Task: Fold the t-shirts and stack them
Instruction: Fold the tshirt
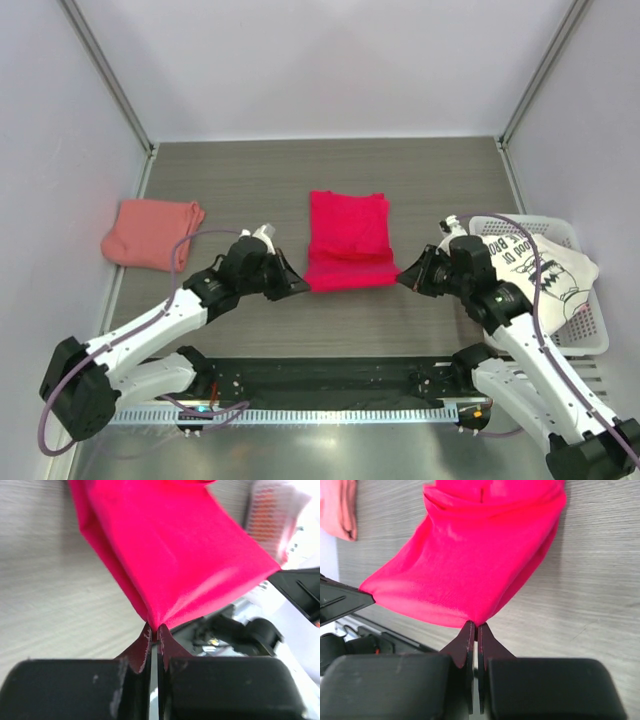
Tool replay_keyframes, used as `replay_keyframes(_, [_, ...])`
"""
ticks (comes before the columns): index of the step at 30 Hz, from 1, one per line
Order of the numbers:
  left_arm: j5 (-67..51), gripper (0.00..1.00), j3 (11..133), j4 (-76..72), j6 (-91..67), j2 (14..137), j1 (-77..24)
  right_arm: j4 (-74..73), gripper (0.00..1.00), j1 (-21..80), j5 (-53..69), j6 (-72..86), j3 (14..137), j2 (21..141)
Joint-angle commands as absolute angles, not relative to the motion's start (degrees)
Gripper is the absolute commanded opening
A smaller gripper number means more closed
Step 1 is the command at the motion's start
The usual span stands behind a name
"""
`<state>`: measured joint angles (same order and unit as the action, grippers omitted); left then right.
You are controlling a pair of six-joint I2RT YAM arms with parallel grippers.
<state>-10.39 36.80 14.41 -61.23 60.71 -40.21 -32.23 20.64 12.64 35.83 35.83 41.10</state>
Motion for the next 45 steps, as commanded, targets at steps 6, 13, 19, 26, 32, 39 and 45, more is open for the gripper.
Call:
replay_keyframes(6, [-8.1,0.00,44.2,26.1,-60.9,54.3,-40.5,-39.1,0.01,20.7,6.6,35.9,45.7,40.9])
replay_keyframes(13, [-7.8,0.00,55.2,27.8,-57.2,63.5,-36.2,-37.0,0.01,20.6,0.4,33.2,53.6,52.5])
replay_keyframes(19, [-9.2,0.00,61.3,25.8,-54.9,73.5,-31.1,-31.9,0.01,19.8,-3.4,31.8,58.6,63.2])
replay_keyframes(26, [-13.6,0.00,72.1,23.8,-53.2,89.7,-23.6,-26.5,0.01,16.3,-4.3,30.7,66.7,79.6])
replay_keyframes(32, [-15.9,0.03,88.9,25.2,-51.2,108.2,-20.6,-24.0,0.01,12.7,-3.1,31.4,77.9,98.1])
replay_keyframes(39, [-16.4,0.69,108.2,33.5,-48.2,125.2,-19.8,-22.2,1.00,11.9,-8.3,34.1,86.8,109.4])
replay_keyframes(45, [-10.0,0.74,96.4,29.8,-44.6,113.4,-19.8,-12.5,0.96,12.0,-4.5,33.0,74.0,100.9])
